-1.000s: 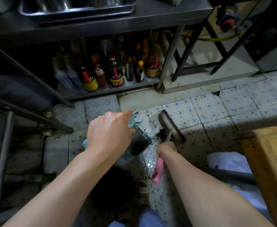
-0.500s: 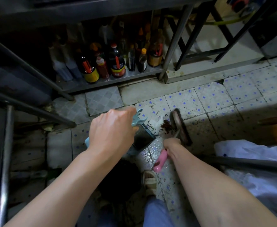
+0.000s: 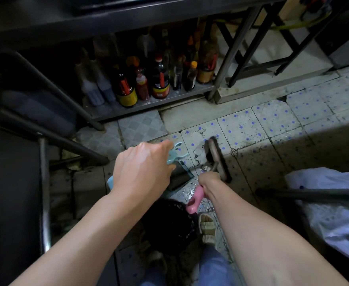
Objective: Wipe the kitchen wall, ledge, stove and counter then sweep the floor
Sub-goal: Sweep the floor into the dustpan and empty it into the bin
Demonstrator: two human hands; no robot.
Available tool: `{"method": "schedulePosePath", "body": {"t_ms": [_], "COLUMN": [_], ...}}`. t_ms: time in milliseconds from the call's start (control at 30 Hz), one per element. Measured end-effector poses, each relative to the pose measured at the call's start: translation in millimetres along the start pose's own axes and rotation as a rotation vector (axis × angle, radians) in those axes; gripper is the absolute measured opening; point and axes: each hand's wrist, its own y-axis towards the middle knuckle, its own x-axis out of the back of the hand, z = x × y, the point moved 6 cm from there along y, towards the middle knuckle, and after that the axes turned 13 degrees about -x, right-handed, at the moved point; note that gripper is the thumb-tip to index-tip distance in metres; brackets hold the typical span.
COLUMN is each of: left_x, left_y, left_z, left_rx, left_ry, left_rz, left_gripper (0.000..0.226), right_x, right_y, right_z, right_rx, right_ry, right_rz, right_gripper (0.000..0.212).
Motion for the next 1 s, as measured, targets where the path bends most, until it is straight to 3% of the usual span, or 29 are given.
{"method": "schedulePosePath", "body": {"t_ms": [300, 633, 1000], "left_x": [4.9, -18.4, -24.3], "left_y": [6.8, 29.2, 31.9], "left_z": [3.0, -21.6, -53.7], "left_rx": [-0.012, 0.052, 0.101], "left_ry": [0.017, 0.043, 0.058], "left_rz": [0.021, 0.043, 0.076], "left_gripper": [0.029, 0.034, 0.039], "right_x": [25.7, 43.7, 70.2], "right_y": [-1.9, 31.1, 34.9], "right_z": [6.4, 46.4, -7.4], "right_rx": [-0.007, 0.103, 0.131], "right_ry": [0.019, -0.250, -0.452], "right_rz": [-0.111, -0.129, -0.067], "right_gripper": [0.030, 0.032, 0.035]}}
